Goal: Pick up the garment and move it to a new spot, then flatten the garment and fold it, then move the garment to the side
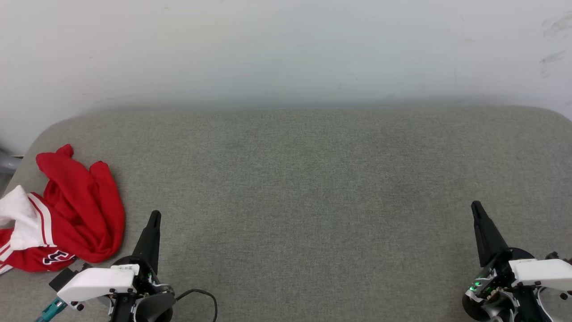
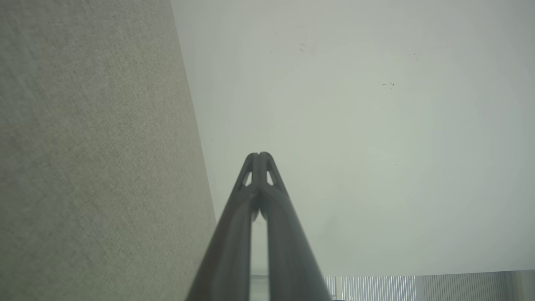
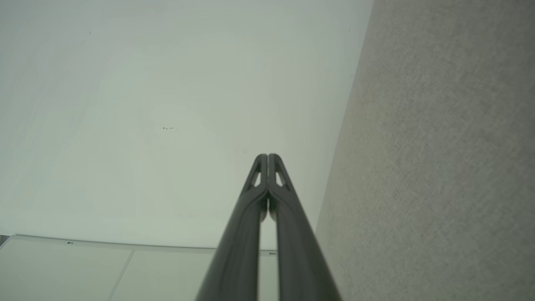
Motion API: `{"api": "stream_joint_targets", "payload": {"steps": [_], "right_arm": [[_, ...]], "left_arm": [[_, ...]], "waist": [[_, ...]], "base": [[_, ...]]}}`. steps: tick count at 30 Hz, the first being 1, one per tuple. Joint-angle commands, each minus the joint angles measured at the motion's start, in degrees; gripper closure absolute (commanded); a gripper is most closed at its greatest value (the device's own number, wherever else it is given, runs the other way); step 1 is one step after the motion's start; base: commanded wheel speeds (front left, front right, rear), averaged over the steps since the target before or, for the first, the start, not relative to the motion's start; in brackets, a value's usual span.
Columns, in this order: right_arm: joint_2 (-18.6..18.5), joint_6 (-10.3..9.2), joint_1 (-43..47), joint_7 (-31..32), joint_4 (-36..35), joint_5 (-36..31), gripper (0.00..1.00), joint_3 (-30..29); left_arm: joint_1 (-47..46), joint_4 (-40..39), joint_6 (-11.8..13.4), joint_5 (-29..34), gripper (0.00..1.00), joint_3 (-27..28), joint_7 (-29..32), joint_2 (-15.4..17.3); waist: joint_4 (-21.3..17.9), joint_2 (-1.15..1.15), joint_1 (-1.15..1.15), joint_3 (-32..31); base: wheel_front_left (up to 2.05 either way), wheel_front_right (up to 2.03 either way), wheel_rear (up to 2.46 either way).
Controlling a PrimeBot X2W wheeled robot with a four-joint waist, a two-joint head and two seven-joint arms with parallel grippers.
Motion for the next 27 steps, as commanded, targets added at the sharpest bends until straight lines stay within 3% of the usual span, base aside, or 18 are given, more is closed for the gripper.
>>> {"api": "stream_joint_targets", "payload": {"steps": [1, 27], "right_arm": [[0.19, -0.02, -0.77, -0.01, 0.08, -0.23, 1.00, 0.03], [0.19, -0.02, -0.77, -0.01, 0.08, -0.23, 1.00, 0.03]], "left_arm": [[-0.44, -0.04, -0.09, 0.01, 1.00, 0.13, 0.10, -0.10], [-0.44, -0.04, -0.09, 0.01, 1.00, 0.13, 0.10, -0.10]], "waist": [[0.00, 0.00, 0.00, 0.00], [0.00, 0.00, 0.00, 0.00]], "base": [[0.00, 0.00, 0.00], [0.00, 0.00, 0.00]]}}
